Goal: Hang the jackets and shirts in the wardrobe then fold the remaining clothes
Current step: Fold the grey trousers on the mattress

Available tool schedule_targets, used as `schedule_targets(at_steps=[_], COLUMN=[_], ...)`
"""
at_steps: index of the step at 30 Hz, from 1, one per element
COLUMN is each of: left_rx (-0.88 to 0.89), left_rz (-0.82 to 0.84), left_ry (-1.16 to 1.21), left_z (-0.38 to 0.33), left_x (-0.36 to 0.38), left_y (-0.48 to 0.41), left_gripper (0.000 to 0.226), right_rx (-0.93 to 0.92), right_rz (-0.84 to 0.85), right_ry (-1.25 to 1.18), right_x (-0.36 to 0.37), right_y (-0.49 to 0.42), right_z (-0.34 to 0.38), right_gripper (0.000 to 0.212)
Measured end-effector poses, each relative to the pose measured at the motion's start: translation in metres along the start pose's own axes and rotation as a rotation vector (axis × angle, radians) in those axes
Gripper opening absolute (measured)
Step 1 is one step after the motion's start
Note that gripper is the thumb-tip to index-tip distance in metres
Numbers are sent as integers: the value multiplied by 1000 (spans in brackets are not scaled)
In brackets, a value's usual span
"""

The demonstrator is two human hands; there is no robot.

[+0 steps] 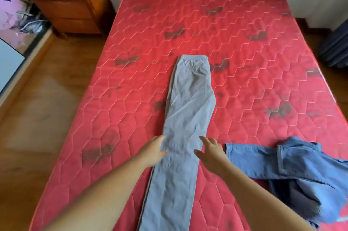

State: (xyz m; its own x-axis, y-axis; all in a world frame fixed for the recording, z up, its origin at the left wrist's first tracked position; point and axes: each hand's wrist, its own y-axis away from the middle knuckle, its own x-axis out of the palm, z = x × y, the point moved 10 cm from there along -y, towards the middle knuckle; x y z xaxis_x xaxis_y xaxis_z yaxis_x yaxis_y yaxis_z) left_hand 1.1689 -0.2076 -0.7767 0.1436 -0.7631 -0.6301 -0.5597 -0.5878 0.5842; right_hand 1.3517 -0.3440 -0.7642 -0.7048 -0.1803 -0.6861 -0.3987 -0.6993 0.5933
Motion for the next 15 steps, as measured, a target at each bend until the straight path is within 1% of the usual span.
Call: schedule_targets(at_steps=[4, 6, 7, 10, 12, 13, 15], left_rx=[-93, -149, -178, -268, -319, -332, -345], left_rz=[48, 86, 99, 104, 18, -42, -119], left_ry=[-6, 26, 53, 139, 134, 138, 225], left_z=[52, 79, 92, 131, 153, 160, 169], left_x=[65, 95, 107, 139, 147, 148, 148], left_y=[4, 8, 10, 18, 22, 23, 27], left_gripper=[71, 74, 76, 77, 71, 66, 56], right_rx=[87, 143, 181, 320, 387, 409, 445], right_rz=[109, 141, 152, 176, 160, 136, 42], right_ry=[-50, -113, -163, -335, -479, -558, -669], right_x=[85, 122, 139, 187, 223, 234, 234], right_y=[6, 11, 15, 27, 30, 33, 42], right_z=[-36, -54, -64, -90, -112, -117, -115], right_gripper=[71, 72, 70, 54, 61, 60, 41])
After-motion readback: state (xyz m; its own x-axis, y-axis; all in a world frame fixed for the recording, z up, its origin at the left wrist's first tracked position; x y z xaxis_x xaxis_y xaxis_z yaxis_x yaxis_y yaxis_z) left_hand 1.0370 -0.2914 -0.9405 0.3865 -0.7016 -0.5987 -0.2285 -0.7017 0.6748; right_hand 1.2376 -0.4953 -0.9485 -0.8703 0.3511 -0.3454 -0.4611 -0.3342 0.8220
